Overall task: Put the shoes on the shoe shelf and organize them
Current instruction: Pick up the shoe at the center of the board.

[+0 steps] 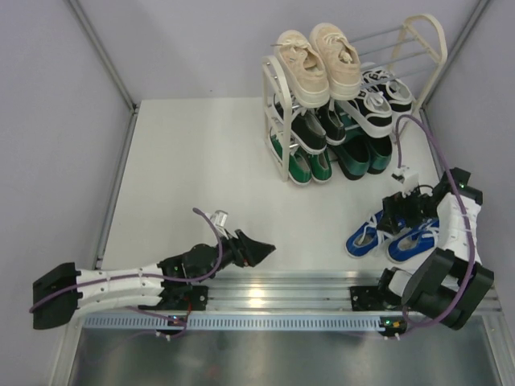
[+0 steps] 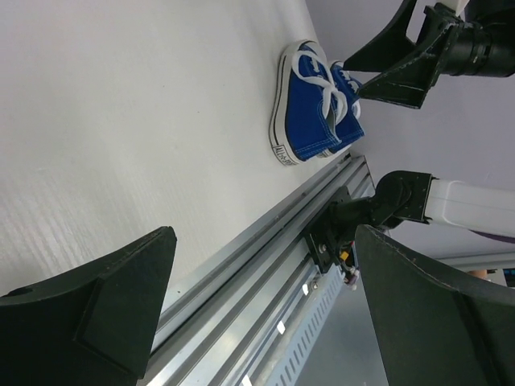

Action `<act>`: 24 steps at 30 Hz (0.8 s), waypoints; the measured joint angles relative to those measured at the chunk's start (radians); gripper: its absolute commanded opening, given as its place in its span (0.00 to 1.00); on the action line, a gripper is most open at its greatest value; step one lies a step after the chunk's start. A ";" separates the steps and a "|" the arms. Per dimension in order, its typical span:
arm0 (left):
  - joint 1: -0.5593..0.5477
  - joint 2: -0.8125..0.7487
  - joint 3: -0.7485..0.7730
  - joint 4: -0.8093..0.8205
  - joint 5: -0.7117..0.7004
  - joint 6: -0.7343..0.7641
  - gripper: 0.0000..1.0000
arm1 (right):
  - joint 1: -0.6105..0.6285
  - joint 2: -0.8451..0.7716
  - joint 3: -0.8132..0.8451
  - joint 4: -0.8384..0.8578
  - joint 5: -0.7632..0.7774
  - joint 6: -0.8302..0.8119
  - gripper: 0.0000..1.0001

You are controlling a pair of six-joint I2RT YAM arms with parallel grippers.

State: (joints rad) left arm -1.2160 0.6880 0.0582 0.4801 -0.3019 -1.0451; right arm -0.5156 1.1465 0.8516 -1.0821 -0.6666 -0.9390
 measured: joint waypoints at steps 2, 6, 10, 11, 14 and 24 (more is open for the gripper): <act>0.000 0.031 0.000 0.020 0.003 0.000 0.98 | 0.039 0.027 -0.002 0.003 0.019 0.013 0.96; 0.000 0.114 0.007 0.052 0.018 0.004 0.98 | 0.142 0.018 -0.028 0.035 0.071 0.068 0.96; 0.001 0.269 0.083 0.058 0.049 0.029 0.97 | 0.286 -0.003 -0.068 0.121 0.172 0.156 0.92; 0.001 0.320 0.120 0.062 0.063 0.042 0.97 | 0.316 -0.006 -0.078 0.137 0.196 0.172 0.92; 0.001 0.454 0.236 0.070 0.115 0.093 0.95 | 0.370 -0.025 -0.103 0.179 0.266 0.207 0.94; 0.001 0.967 0.771 0.098 0.319 0.359 0.95 | 0.242 -0.314 -0.068 0.222 0.298 0.280 0.99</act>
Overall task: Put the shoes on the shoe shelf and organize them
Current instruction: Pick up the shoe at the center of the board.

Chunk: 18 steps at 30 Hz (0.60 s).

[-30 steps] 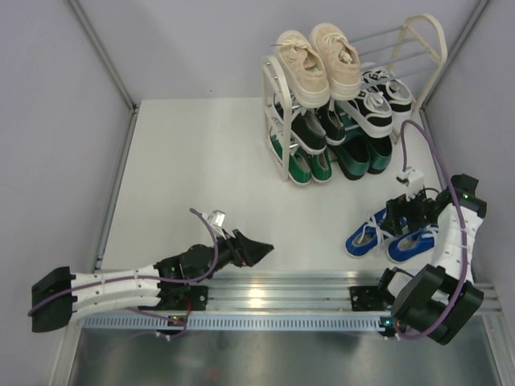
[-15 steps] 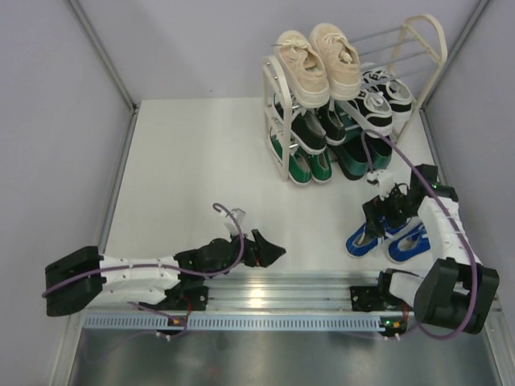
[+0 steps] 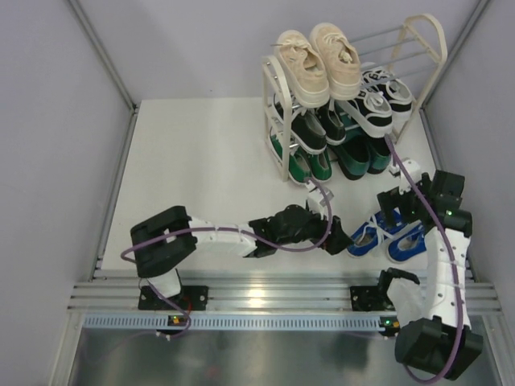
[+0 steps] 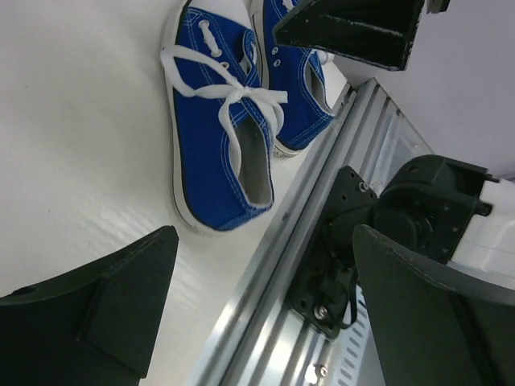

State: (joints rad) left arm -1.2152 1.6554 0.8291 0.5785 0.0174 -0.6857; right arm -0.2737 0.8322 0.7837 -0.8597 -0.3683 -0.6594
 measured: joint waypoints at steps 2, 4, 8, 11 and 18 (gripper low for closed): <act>0.000 0.092 0.098 -0.003 0.021 0.055 0.93 | -0.054 -0.017 0.000 0.018 -0.010 0.023 1.00; 0.000 0.165 0.177 -0.028 0.028 0.097 0.90 | -0.093 -0.019 0.000 0.030 -0.028 0.033 0.99; -0.002 0.293 0.323 -0.139 0.011 0.180 0.79 | -0.164 -0.019 -0.005 0.038 -0.084 0.039 0.99; -0.007 0.364 0.417 -0.248 -0.035 0.228 0.70 | -0.208 -0.019 -0.005 0.039 -0.119 0.035 0.99; -0.019 0.452 0.556 -0.372 -0.099 0.286 0.26 | -0.262 -0.019 -0.005 0.035 -0.179 0.015 0.99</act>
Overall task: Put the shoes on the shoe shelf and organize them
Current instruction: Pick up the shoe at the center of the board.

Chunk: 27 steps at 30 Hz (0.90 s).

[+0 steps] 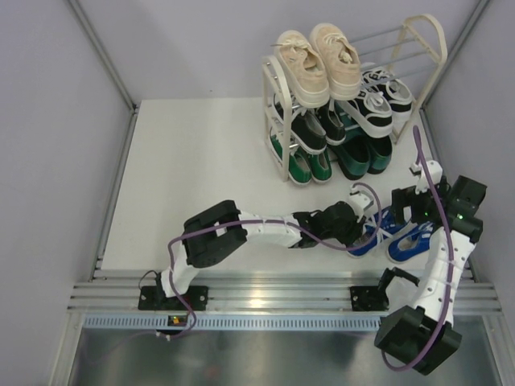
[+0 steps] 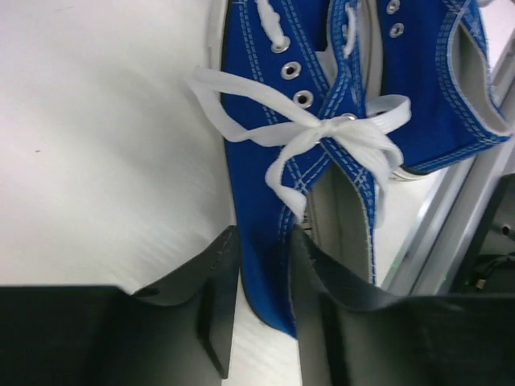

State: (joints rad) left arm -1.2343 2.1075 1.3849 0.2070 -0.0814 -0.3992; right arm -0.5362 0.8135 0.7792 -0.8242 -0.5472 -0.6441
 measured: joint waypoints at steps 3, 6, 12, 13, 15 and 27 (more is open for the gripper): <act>-0.018 0.006 0.016 -0.007 -0.002 0.013 0.00 | -0.009 0.000 0.000 -0.007 -0.017 -0.008 0.99; -0.023 0.003 0.007 -0.004 -0.020 0.018 0.00 | -0.015 0.000 0.001 -0.016 -0.038 -0.018 0.99; -0.026 -0.181 -0.233 0.011 -0.090 -0.105 0.00 | -0.018 0.031 0.049 -0.100 -0.093 -0.048 0.99; -0.028 -0.248 -0.312 -0.003 -0.106 -0.143 0.00 | -0.018 0.042 0.064 -0.111 -0.106 -0.054 0.99; -0.036 -0.366 -0.432 -0.027 -0.136 -0.203 0.00 | -0.018 0.066 0.099 -0.137 -0.144 -0.064 0.99; -0.117 -0.860 -0.771 -0.084 -0.262 -0.407 0.00 | 0.178 0.190 0.163 -0.282 -0.343 -0.080 1.00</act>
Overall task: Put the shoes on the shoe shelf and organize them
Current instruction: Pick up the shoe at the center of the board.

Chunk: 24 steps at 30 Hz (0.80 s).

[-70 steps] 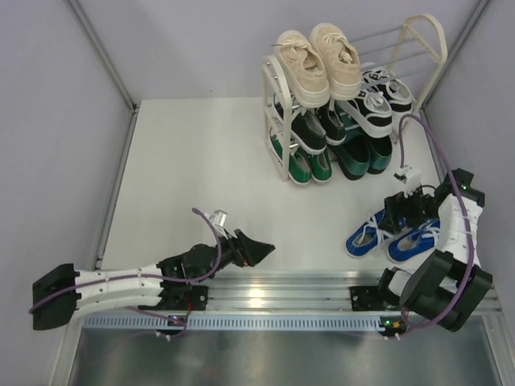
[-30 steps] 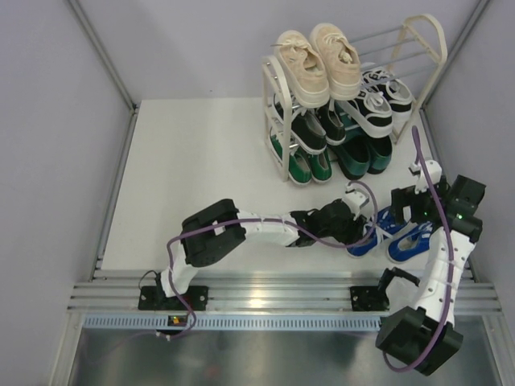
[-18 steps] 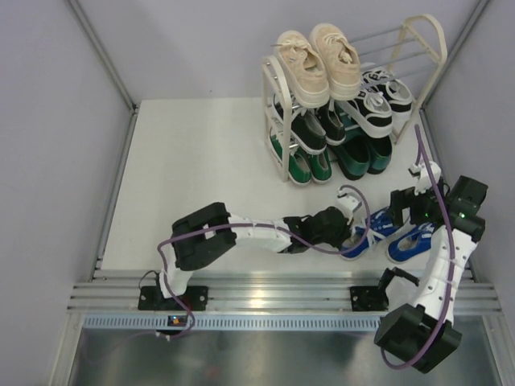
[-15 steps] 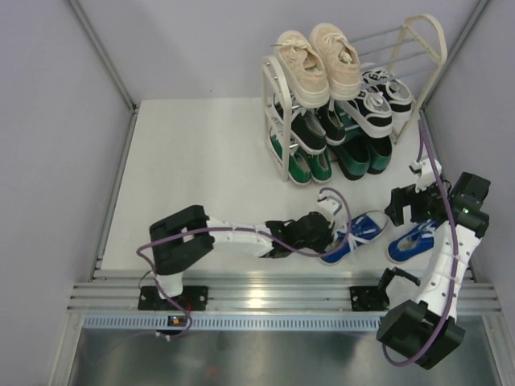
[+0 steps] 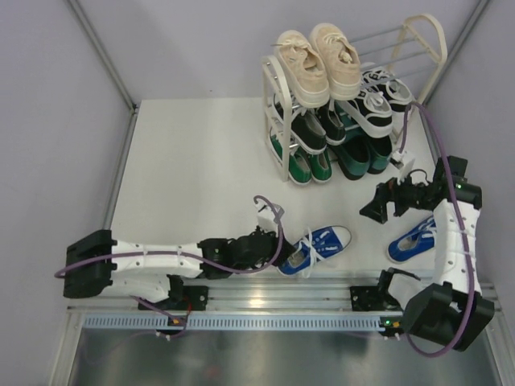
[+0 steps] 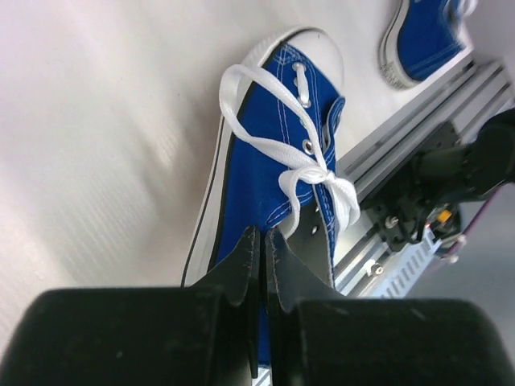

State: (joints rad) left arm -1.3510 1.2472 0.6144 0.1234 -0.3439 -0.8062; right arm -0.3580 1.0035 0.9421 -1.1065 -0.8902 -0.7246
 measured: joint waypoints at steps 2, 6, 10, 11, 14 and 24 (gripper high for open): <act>0.000 -0.069 -0.026 0.001 -0.029 -0.022 0.00 | 0.036 0.049 0.037 -0.014 -0.036 0.005 0.99; 0.000 -0.192 -0.071 0.011 -0.098 -0.061 0.00 | 0.066 0.111 0.063 -0.015 -0.090 0.027 0.99; 0.000 -0.253 -0.127 0.069 -0.165 -0.099 0.00 | 0.094 0.115 0.061 0.023 -0.135 0.105 0.99; 0.000 -0.259 -0.141 0.083 -0.176 -0.108 0.00 | 0.098 0.108 0.058 0.052 -0.149 0.151 1.00; 0.000 -0.261 -0.151 0.101 -0.195 -0.112 0.00 | 0.120 0.060 0.011 0.214 -0.154 0.342 0.99; 0.000 -0.242 -0.059 0.150 -0.192 -0.050 0.00 | 0.201 -0.102 -0.199 0.600 0.026 0.969 0.99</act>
State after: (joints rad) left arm -1.3506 1.0050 0.5552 0.2737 -0.5362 -0.8562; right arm -0.1570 0.9012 0.7433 -0.5068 -0.8646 0.2440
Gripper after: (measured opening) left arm 0.036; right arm 0.993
